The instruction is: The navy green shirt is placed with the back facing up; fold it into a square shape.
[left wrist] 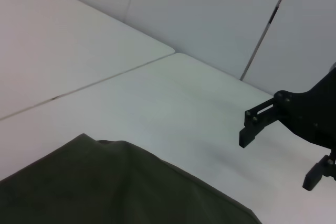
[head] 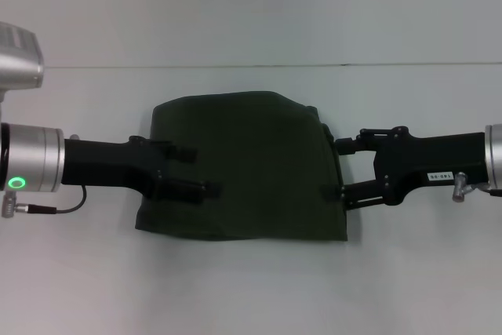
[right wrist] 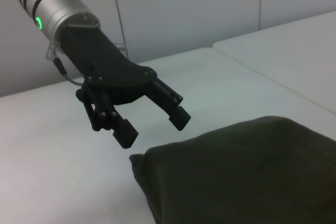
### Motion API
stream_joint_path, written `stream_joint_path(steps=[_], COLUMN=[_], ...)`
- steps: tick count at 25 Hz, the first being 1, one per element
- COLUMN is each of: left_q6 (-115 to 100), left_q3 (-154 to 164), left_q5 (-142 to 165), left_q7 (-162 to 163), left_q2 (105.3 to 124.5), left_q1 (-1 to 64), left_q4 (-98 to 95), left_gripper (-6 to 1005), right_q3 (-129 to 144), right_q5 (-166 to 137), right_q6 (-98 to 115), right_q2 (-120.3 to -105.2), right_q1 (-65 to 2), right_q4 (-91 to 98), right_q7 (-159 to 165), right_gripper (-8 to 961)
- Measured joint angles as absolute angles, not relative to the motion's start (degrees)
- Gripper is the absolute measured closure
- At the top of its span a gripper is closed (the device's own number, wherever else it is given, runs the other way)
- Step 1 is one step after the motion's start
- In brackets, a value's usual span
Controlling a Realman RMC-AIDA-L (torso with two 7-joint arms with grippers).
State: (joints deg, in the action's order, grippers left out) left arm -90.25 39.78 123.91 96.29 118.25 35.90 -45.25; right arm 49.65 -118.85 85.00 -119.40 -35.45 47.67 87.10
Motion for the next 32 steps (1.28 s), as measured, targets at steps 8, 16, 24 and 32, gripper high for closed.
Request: stream_joint_path(steps=[8,16,24,32], left_q6=[-88.7,-86.5,-85.3,-85.0], left_q3=[40.0,40.4,40.6,40.6], left_q5=[123.8,123.5,123.9,124.0], left_q7=[94.5,94.5,94.5,94.5], left_q2=[119.92,120.34,121.05,121.2], left_q1=[35.6,36.1,37.0,37.1], left_q4=[-46.3,-46.7,-47.8,-47.8], left_gripper=[52,52,52,52], right_q3=[50.1,50.3,50.3,50.3], right_q5=[-118.5,-118.6,-118.4,-118.4], right_q6=[82.4,82.1,79.8,79.8], right_q2=[-119.55,-119.53,-119.68,-119.79], right_q1=[-36.5,-36.9,-36.9,-37.1], right_q4=[47.3,47.0,46.8,46.8], right_q7=[87.4,87.5,87.5,87.4], right_gripper=[39,38,38,38])
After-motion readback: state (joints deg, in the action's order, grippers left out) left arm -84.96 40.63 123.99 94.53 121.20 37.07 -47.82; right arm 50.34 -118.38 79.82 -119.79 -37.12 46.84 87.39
